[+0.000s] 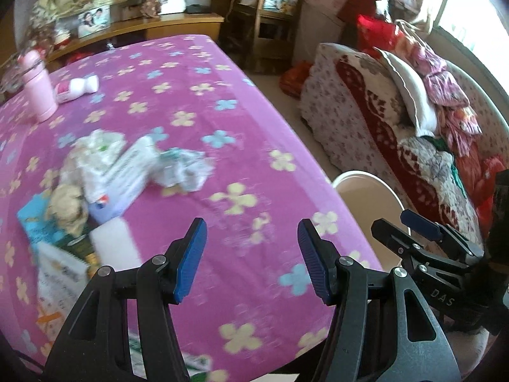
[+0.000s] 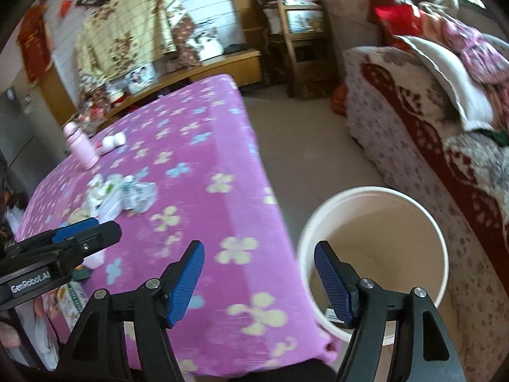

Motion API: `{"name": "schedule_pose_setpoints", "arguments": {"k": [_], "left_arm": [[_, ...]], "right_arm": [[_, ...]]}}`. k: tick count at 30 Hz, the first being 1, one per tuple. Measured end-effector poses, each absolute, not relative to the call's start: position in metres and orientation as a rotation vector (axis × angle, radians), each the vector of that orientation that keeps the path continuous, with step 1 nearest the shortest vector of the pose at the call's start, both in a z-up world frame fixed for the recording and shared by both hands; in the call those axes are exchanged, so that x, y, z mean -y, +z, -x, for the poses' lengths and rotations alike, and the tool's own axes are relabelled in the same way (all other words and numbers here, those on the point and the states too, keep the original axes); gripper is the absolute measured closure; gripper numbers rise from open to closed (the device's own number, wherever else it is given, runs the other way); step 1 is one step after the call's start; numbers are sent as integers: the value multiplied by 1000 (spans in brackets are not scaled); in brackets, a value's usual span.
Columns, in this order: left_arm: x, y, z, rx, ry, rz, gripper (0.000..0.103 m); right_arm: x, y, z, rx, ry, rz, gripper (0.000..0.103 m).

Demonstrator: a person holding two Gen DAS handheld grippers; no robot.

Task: Collect trash
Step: 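Move both open grippers back over the table, then grasp the white milk carton with the right gripper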

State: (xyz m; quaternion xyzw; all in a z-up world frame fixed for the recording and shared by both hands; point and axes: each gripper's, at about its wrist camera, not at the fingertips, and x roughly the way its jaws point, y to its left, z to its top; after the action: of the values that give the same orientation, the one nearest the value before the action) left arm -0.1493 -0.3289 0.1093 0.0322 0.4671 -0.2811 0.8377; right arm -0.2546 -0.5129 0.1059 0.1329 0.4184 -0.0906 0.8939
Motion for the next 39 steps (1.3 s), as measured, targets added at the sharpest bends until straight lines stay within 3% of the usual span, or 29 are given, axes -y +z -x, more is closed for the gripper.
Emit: {"name": "schedule_pose_setpoints", "arguments": {"k": [19, 39], "left_arm": [[170, 84, 138, -1061, -378, -32, 45], [97, 77, 141, -1086, -285, 44, 45]], "right_arm": [[381, 94, 227, -978, 150, -138, 33], [272, 67, 220, -1096, 477, -19, 33]]}}
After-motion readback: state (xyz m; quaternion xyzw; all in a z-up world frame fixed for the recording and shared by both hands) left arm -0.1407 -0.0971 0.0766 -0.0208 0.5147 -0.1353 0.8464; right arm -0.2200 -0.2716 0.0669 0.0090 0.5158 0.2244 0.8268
